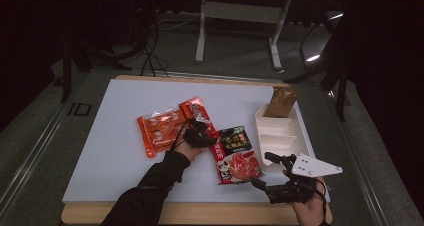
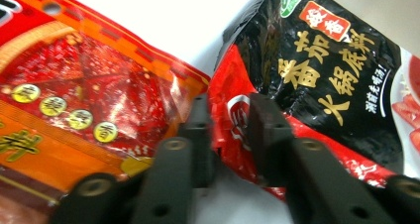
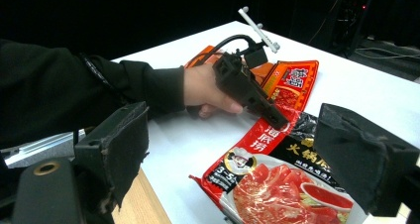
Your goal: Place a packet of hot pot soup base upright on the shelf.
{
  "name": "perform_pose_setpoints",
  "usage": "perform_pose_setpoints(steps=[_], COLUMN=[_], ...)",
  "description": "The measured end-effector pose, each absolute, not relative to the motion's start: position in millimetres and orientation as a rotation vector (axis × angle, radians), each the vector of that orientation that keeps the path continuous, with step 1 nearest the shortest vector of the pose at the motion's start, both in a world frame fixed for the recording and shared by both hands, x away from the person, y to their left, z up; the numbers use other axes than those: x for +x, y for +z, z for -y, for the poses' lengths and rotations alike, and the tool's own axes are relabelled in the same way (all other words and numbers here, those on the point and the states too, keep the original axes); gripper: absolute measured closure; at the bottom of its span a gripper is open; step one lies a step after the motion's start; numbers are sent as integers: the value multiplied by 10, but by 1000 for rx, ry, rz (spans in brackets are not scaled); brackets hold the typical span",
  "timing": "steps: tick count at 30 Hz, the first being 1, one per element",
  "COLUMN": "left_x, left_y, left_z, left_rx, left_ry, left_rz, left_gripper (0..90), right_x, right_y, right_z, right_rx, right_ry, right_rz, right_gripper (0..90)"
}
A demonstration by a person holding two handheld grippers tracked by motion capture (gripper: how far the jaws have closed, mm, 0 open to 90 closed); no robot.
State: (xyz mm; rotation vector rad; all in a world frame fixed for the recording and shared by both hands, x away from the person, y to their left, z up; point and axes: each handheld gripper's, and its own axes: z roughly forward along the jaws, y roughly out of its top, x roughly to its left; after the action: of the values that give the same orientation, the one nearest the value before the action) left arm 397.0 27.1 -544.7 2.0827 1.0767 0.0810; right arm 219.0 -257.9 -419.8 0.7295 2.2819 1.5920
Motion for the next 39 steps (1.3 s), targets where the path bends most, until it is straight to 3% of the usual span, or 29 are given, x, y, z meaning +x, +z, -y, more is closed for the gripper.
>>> perform_pose_setpoints(steps=[5, 16, 27, 33, 39], left_x=[3956, 3805, 3536, 3327, 3164], left_y=[-5383, -5115, -4710, -4484, -4324], left_z=[-234, -281, -298, -288, -314], left_rx=[2093, 1997, 1911, 1887, 1868], left_ry=[106, 125, 147, 165, 196], left_rz=[-1059, -1059, -931, -843, -769], left_gripper=[859, 868, 874, 875, 877], right_x=[2194, 2191, 2198, 2211, 2245], right_y=[-4203, -4161, -4086, -4066, -4055], right_z=[2576, 2624, 2730, 2770, 2812], right_rx=[729, 735, 731, 790, 863], right_ry=[1587, 1599, 1580, 1551, 1509], right_rz=[-2288, -2246, -2141, -2168, -2151], right_gripper=[140, 143, 147, 94, 132])
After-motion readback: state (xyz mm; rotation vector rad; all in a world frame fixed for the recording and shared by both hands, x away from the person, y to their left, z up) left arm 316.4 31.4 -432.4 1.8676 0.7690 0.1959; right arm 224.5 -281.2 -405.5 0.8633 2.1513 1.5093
